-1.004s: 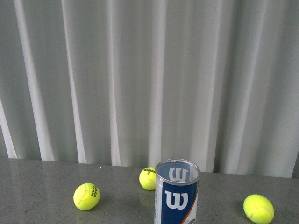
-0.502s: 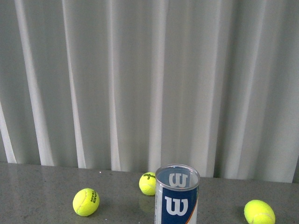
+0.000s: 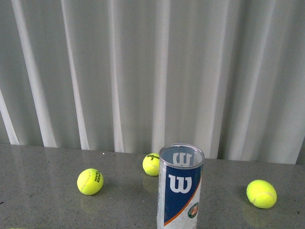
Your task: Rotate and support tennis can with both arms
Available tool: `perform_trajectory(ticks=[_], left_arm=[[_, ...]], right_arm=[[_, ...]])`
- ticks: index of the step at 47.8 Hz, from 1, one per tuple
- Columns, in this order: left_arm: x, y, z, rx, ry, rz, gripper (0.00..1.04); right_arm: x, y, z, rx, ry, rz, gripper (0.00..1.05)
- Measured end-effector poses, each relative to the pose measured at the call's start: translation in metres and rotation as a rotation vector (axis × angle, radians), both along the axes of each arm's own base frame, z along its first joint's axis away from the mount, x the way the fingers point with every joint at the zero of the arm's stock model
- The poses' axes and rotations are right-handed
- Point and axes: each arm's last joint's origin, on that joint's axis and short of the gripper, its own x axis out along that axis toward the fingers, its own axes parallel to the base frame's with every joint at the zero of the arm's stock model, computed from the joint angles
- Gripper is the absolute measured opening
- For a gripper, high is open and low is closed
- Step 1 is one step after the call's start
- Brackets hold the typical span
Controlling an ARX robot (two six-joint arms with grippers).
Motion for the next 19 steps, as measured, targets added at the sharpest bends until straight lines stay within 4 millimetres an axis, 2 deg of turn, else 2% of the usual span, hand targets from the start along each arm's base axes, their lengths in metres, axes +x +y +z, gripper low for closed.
perform_trajectory(ticks=[19], left_arm=[[0.0000,0.0000,0.0000,0.000,0.000,0.000,0.98]], right_arm=[[0.0000,0.0000,0.0000,0.000,0.000,0.000,0.98]])
